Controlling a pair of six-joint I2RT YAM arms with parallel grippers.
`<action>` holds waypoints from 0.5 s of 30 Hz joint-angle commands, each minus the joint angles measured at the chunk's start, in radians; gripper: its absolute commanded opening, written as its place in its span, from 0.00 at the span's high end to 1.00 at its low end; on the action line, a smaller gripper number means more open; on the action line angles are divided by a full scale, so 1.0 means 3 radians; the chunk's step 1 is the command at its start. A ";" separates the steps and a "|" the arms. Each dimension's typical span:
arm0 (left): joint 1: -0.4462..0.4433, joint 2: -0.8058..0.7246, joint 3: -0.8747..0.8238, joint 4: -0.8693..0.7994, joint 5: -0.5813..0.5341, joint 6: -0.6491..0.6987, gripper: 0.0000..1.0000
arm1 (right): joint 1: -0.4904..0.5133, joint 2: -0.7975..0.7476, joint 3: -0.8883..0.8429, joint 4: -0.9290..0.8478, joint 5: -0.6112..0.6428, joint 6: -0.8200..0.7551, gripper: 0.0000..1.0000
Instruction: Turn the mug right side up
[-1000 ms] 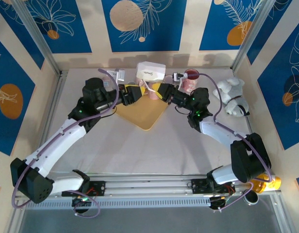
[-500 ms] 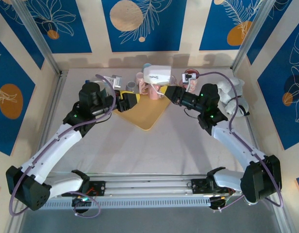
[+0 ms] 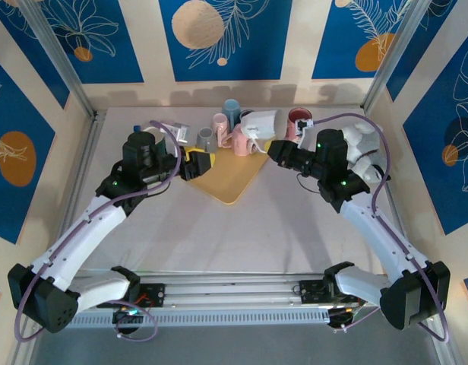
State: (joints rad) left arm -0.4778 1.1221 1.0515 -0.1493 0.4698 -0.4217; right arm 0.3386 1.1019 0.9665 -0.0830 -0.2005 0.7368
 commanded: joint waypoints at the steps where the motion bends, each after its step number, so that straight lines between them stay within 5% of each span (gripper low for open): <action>1: 0.0033 -0.0029 -0.0028 -0.0107 -0.0018 0.0178 0.44 | -0.0026 -0.0135 0.0242 -0.0067 0.0276 -0.0346 1.00; 15: 0.0033 0.0066 -0.0028 -0.0262 -0.0084 0.0426 0.44 | -0.0275 0.0065 0.0560 -0.0670 0.0855 -0.1001 1.00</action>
State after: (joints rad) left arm -0.4778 1.1282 1.0515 -0.1986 0.4622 -0.3481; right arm 0.2722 1.1172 1.0668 -0.3214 0.0029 0.5217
